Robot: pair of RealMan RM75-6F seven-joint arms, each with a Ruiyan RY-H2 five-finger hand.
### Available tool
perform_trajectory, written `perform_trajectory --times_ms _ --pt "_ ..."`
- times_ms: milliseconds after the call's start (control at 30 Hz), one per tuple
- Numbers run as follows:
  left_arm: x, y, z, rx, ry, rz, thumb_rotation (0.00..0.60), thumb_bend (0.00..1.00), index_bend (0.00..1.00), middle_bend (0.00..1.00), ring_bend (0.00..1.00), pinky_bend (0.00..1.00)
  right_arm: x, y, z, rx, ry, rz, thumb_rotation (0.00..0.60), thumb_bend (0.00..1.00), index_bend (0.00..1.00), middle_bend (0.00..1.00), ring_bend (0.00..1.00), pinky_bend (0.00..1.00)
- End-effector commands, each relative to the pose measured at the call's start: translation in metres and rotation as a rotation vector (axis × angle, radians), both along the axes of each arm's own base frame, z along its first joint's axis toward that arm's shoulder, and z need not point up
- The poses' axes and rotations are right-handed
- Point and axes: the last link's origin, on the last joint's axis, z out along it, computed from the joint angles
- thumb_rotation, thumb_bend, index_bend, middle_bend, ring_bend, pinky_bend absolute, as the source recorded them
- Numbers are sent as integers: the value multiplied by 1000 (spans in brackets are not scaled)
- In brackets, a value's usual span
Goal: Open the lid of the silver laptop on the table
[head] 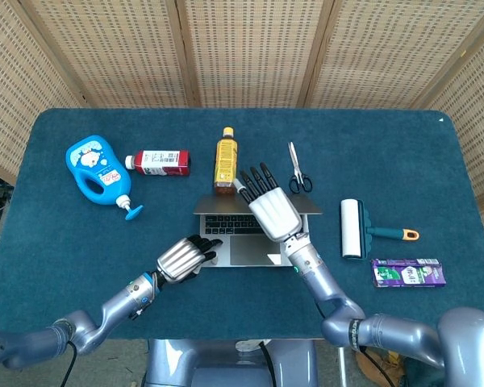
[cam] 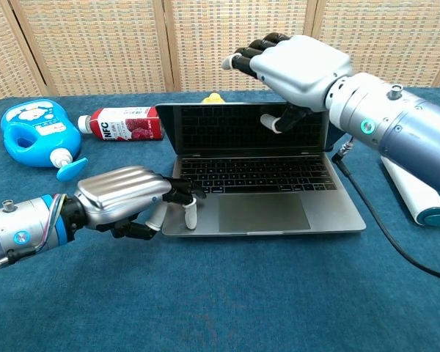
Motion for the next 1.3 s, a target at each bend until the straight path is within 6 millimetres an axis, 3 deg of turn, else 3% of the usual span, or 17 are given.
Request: perform_trajectory --times_ms 33,633,1300 --pt "1 0 -2 -9 4 17 600 1000 406 184 276 299 -3 -2 4 -9 3 -7 600 538 123 153 91 0" --pt "-2 -2 -10 -16 40 38 600 1000 404 184 276 299 -29 -16 42 -90 27 -53 600 537 124 154 91 0" --pt "-3 0 -14 -9 52 45 600 1000 394 184 276 299 -59 -43 67 -162 52 -153 600 526 124 154 91 0"
